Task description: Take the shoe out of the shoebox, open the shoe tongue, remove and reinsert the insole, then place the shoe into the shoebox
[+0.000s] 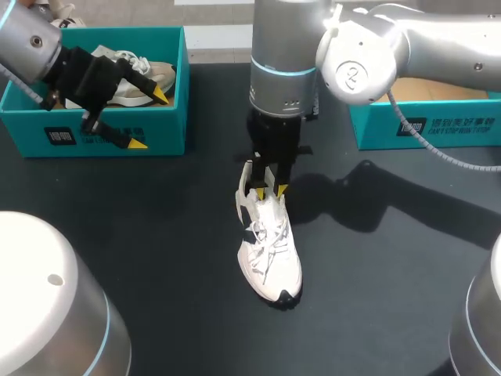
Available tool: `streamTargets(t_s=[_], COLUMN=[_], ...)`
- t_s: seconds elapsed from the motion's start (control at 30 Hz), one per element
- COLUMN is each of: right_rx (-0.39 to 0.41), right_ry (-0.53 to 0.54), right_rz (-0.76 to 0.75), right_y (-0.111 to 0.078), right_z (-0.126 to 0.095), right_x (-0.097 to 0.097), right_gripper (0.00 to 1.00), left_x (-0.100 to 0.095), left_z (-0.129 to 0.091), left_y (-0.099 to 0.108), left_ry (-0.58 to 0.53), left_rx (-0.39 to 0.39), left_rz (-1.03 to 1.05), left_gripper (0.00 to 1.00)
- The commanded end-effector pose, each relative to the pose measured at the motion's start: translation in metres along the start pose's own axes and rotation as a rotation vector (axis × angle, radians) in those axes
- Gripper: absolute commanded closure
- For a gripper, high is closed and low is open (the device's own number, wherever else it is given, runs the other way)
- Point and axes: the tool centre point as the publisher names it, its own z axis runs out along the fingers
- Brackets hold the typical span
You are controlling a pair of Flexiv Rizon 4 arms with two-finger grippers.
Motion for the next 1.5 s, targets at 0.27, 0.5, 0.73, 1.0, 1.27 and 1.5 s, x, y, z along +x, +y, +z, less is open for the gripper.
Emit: streamTargets(t_s=[0.27, 0.5, 0.73, 1.0, 1.27, 1.5], right_rx=[-0.186, -0.191, -0.191, -0.11, -0.142, -0.121], right_ry=[-0.091, -0.089, -0.089, -0.301, -0.405, -0.437], right_rz=[-0.589, -0.611, -0.611, -0.85, -1.026, -1.169], right_y=[0.022, 0.023, 0.023, 0.051, 0.079, 0.096], right_z=[-0.035, -0.038, -0.038, -0.036, -0.019, -0.002], right_x=[-0.007, -0.005, -0.005, -0.015, -0.012, -0.019], right_gripper=[0.55, 0.0, 0.0, 0.0, 0.0, 0.0], left_x=[0.0, 0.0, 0.0, 0.0, 0.0, 0.0], left_z=[0.0, 0.0, 0.0, 0.0, 0.0, 0.0], left_y=[0.0, 0.0, 0.0, 0.0, 0.0, 0.0], left_ry=[0.002, 0.002, 0.002, 0.002, 0.002, 0.002], left_rx=[-0.002, -0.002, -0.002, -0.002, -0.002, -0.002], left_rz=[0.0, 0.0, 0.0, 0.0, 0.0, 0.0], left_gripper=[0.0, 0.0, 0.0, 0.0, 0.0, 0.0])
